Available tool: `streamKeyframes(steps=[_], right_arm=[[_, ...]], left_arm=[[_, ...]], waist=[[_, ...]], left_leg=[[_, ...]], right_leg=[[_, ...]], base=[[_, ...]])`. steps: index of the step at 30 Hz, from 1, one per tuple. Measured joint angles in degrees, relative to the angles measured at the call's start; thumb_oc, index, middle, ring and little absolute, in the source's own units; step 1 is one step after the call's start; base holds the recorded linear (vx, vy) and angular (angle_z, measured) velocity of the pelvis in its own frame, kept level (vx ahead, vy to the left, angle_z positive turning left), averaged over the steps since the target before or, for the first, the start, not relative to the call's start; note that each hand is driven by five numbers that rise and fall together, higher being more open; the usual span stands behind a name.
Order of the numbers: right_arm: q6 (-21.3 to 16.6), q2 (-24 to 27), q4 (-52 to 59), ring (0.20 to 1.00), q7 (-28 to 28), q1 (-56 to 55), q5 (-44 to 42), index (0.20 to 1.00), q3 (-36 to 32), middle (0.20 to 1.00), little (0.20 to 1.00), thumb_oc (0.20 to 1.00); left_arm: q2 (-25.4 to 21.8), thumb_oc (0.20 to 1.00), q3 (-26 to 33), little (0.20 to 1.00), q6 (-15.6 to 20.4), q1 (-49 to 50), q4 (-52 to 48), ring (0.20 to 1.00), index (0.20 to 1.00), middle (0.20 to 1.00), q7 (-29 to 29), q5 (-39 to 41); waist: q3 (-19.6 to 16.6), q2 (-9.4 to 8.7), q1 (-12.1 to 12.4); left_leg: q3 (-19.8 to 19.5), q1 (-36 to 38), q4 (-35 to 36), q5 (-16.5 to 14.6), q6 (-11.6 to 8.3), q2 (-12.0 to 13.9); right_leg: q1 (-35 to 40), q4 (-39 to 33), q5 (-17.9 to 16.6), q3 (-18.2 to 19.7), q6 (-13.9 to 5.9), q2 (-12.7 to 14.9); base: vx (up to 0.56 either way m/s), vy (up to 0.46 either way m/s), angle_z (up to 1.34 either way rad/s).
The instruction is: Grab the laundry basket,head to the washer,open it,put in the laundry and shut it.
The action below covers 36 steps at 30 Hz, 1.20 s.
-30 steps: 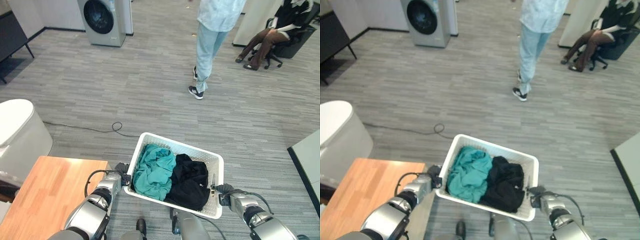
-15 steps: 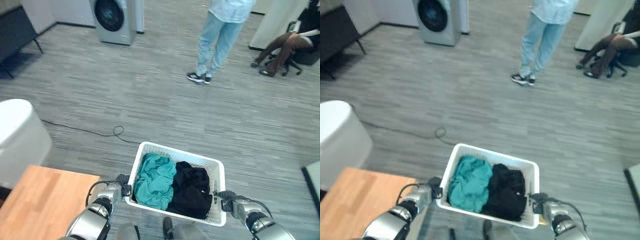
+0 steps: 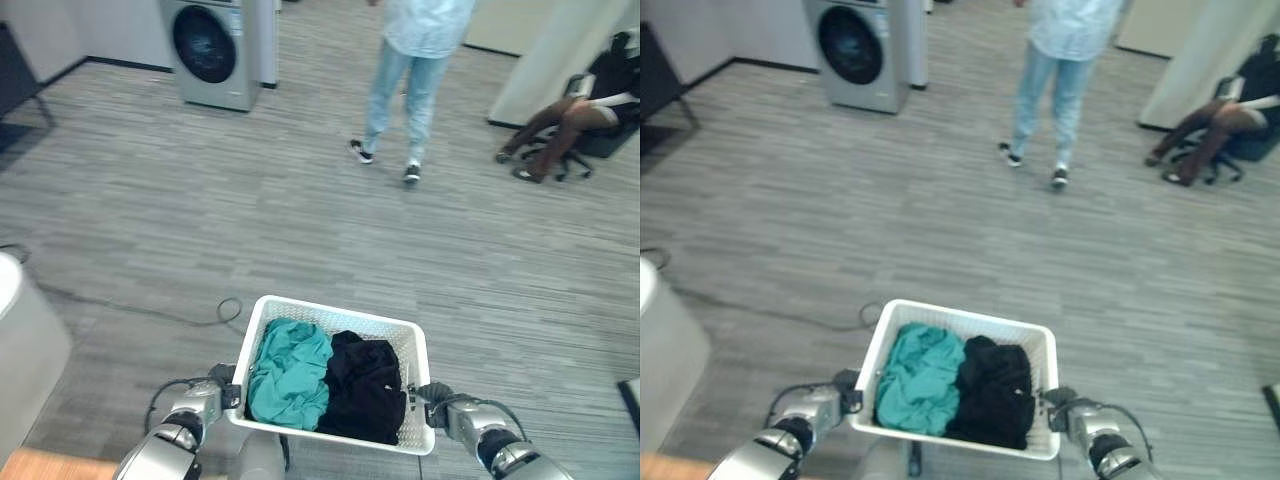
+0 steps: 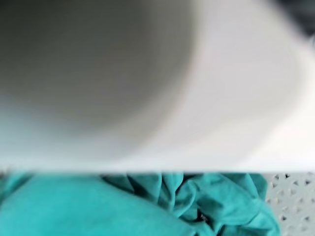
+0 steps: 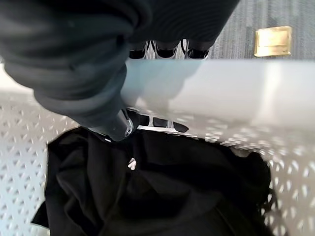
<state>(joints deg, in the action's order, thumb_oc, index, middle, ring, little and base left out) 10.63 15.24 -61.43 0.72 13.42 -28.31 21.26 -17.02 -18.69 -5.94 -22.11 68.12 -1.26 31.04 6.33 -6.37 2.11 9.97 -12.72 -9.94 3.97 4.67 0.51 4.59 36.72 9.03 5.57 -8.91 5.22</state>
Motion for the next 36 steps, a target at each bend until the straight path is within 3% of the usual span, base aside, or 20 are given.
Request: streamKeyframes(steps=[1,2,6,7,9,13,14,17,19,20,21,22,23,25,26,30,32,34,35,36], right_arm=[[-0.16,-0.25,-0.76,0.2,-0.15,-0.5,0.02,0.2,-1.04,0.2,0.2,0.2],[-0.15,-0.34,-1.99,0.2,-0.14,-0.72,0.03,0.2,-2.24,0.2,0.2,0.2],[-1.17,2.62,-0.22,0.2,-0.56,0.45,0.57,0.2,-3.32,0.2,0.2,0.2],[-1.96,3.56,1.37,0.2,-0.68,1.63,0.64,0.2,-3.7,0.2,0.2,0.2],[-2.02,4.18,2.05,0.2,-0.78,1.72,0.6,0.2,-3.86,0.2,0.2,0.2],[-1.87,4.06,1.72,0.2,-0.86,1.26,0.24,0.2,-4.58,0.2,0.2,0.2],[-1.86,3.72,1.06,0.2,-0.86,0.86,-0.11,0.2,-5.15,0.2,0.2,0.2],[-2.06,3.75,1.05,0.2,-0.85,0.41,-0.11,0.2,-7.1,0.2,0.2,0.2],[-2.0,4.37,0.45,0.2,-0.96,0.01,-0.12,0.2,-6.98,0.2,0.2,0.2],[-2.02,5.3,0.56,0.2,-0.97,-2.37,-0.18,0.2,-6.25,0.2,0.2,0.2],[-1.96,5.92,0.4,0.2,-0.95,-2.76,-0.18,0.2,-6.28,0.2,0.2,0.2],[-1.71,7.17,-0.04,0.2,-1.04,-2.89,-0.2,0.2,-6.23,0.2,0.2,0.2],[-1.54,7.26,-0.56,0.2,-1.13,-2.68,-0.25,0.2,-5.88,0.2,0.2,0.2],[-0.8,5.39,-1.38,0.2,-1.06,-2.35,-0.34,0.2,-5.63,0.2,0.2,0.2],[-0.73,4.36,-3.07,0.2,-1.04,-1.29,-0.65,0.2,-4.49,0.2,0.2,0.2],[-0.6,4.0,-4.33,0.2,-0.83,0.74,-0.74,0.2,-3.0,0.2,0.2,0.2],[-0.58,4.81,-4.08,0.2,-0.92,1.24,-0.79,0.2,-1.74,0.2,0.2,0.2],[-0.31,5.47,-3.93,0.2,-1.17,1.41,-0.69,0.2,0.15,0.2,0.2,0.2],[-0.26,5.36,-3.96,0.2,-1.46,1.43,-0.66,0.2,0.23,0.2,0.2,0.2],[-0.44,5.09,-4.09,0.2,-1.77,0.64,-0.64,0.2,0.21,0.2,0.2,0.2]], left_arm=[[0.57,0.2,-0.79,0.2,0.13,-0.25,-0.57,0.2,0.2,0.2,0.0,0.03],[0.94,0.2,-1.87,0.2,0.17,-0.19,-0.54,0.2,0.2,0.2,0.0,-0.02],[2.28,0.2,-1.84,0.2,-0.08,-1.28,-0.83,0.2,0.2,0.2,0.02,-0.17],[1.98,0.2,-1.65,0.2,-0.07,-3.16,-1.2,0.2,0.2,0.2,0.25,-0.17],[2.12,0.2,-2.01,0.2,0.37,-4.8,-2.03,0.2,0.2,0.2,0.25,-0.18],[2.26,0.2,-2.4,0.2,0.37,-5.19,-1.71,0.2,0.2,0.2,0.35,-0.9],[2.45,0.2,-2.43,0.2,0.07,-5.23,-1.53,0.2,0.2,0.2,0.35,-1.95],[3.3,0.2,-2.15,0.2,0.11,-5.17,-1.09,0.2,0.2,0.2,0.38,-2.43],[4.29,0.2,-2.16,0.2,0.45,-4.53,-0.77,0.2,0.2,0.2,0.42,-2.53],[6.28,0.2,-1.86,0.2,0.81,-3.95,1.14,0.2,0.2,0.2,0.4,-2.67],[7.63,0.2,-2.33,0.2,0.94,-3.64,2.14,0.2,0.2,0.2,0.39,-2.67],[9.27,0.2,-2.21,0.2,0.69,-3.29,2.44,0.2,0.2,0.2,0.42,-2.65],[8.72,0.2,-2.11,0.2,0.55,-3.33,2.32,0.2,0.2,0.2,0.6,-2.66],[6.94,0.2,-2.27,0.2,-0.02,-3.25,1.14,0.2,0.2,0.2,0.57,-2.6],[6.27,0.2,-2.67,0.2,-0.22,-2.63,0.79,0.2,0.2,0.2,0.51,-2.36],[5.11,0.2,-2.42,0.2,-0.57,-2.36,0.62,0.2,0.2,0.2,0.26,-2.11],[4.83,0.2,-2.89,0.2,-0.49,-2.61,0.11,0.2,0.2,0.2,0.32,-2.13],[4.14,0.2,-2.89,0.2,-0.34,-1.49,0.82,0.2,0.2,0.2,0.88,-2.15],[3.81,0.2,-2.91,0.2,-0.53,-0.69,0.92,0.2,0.2,0.2,1.24,-2.16],[4.22,0.2,-2.43,0.2,-0.53,-0.29,0.91,0.2,0.2,0.2,1.54,-2.11]], waist=[[0.24,0.04,-0.59],[0.42,0.64,-0.88],[2.33,5.52,-1.52],[3.48,7.8,-3.07],[3.28,7.03,-4.39],[2.26,4.92,-6.56],[1.82,4.21,-7.75],[1.83,4.45,-9.64],[1.23,4.56,-10.83],[-0.67,4.14,-12.25],[-1.91,6.29,-12.6],[-3.23,7.78,-11.94],[-2.87,7.84,-12.04],[-1.51,4.51,-10.42],[-1.33,2.12,-9.23],[0.89,0.96,-5.78],[2.16,2.58,-4.61],[2.89,5.16,-2.76],[3.06,5.69,-1.61],[3.34,6.55,-1.08]], left_leg=[[-0.51,2.41,0.42,-1.84,1.3,-1.66],[-1.05,4.14,0.86,-2.95,2.35,-2.52],[-2.75,10.92,1.75,-6.81,5.34,-4.11],[-4.88,12.81,3.86,-5.66,4.52,-4.08],[-7.49,16.02,6.33,-6.28,2.49,-6.18],[-11.25,20.36,6.18,-12.09,0.64,-8.63],[-12.68,21.78,5.4,-14.33,2.13,-9.69],[-15.36,26.38,4.44,-17.48,1.78,-9.9],[-15.86,30.4,2.08,-20.01,-2.58,-9.48],[-15.87,30.13,-6.08,-21.89,-5.93,-9.31],[-15.33,27.24,-12.82,-21.88,-7.17,-7.77],[-13.1,21.65,-25.07,-17.06,-13.79,-6.2],[-9.33,15.76,-38.84,-12.21,-15.63,-2.81],[-4.78,6.56,-55.83,-7.13,-10.89,1.26],[-3.42,3.18,-56.35,-7.21,-10.4,1.93],[-2.31,-7.52,-43.4,-7.42,-10.35,3.24],[-1.21,-10.0,-26.21,-5.25,-10.6,5.05],[-3.49,-5.47,2.28,-2.39,-12.67,6.19],[-4.87,-3.73,9.85,-2.19,-12.94,6.87],[-4.48,-4.67,8.34,-2.47,-12.94,7.85]], right_leg=[[-5.11,13.46,-5.82,-0.65,-0.41,0.82],[-7.02,17.67,-6.65,-2.05,0.23,1.32],[-14.94,18.92,-2.13,-8.63,2.68,-0.14],[-18.84,11.19,0.03,-14.09,5.19,-0.88],[-21.76,-2.57,-1.13,-19.62,5.97,0.32],[-23.27,-23.15,-6.68,-18.9,4.25,-1.22],[-22.05,-33.61,-8.53,-19.19,4.13,-1.26],[-21.92,-39.13,-13.61,-21.91,5.89,-1.47],[-19.95,-34.92,-16.41,-19.7,8.11,-2.08],[-16.76,-34.63,-23.42,-14.05,10.33,-3.04],[-16.32,-33.82,-21.42,-14.17,11.28,-4.49],[-14.57,-33.44,-18.92,-14.53,12.13,-6.1],[-12.32,-33.13,-17.16,-15.36,12.91,-6.73],[-8.85,-32.51,-14.21,-13.94,14.87,-6.87],[-6.77,-33.66,-13.63,-12.64,15.34,-5.88],[-0.41,-35.72,-11.71,-10.51,16.33,-3.77],[2.17,-36.48,-7.99,-8.09,14.8,-3.61],[5.37,-36.91,-4.84,-4.19,12.67,-4.6],[5.81,-36.47,-3.76,-2.86,11.88,-4.75],[8.87,-37.66,-2.42,-2.35,10.55,-4.51]], base=[[0.49,0.364,0.23],[0.49,0.326,0.27],[0.52,0.194,0.21],[0.33,0.056,0.71],[0.56,0.022,0.95],[0.68,-0.054,0.74],[0.56,-0.07,0.54],[0.49,-0.095,0.48],[0.64,-0.251,0.56],[0.51,-0.293,0.7],[0.45,-0.379,0.62],[0.41,-0.42,0.21],[0.37,-0.402,0.24],[0.36,-0.274,-0.09],[0.4,-0.155,-0.49],[0.4,0.019,-0.39],[0.67,0.19,-0.43],[0.69,0.189,-0.65],[0.51,0.105,-0.79],[0.53,0.122,-0.67]])
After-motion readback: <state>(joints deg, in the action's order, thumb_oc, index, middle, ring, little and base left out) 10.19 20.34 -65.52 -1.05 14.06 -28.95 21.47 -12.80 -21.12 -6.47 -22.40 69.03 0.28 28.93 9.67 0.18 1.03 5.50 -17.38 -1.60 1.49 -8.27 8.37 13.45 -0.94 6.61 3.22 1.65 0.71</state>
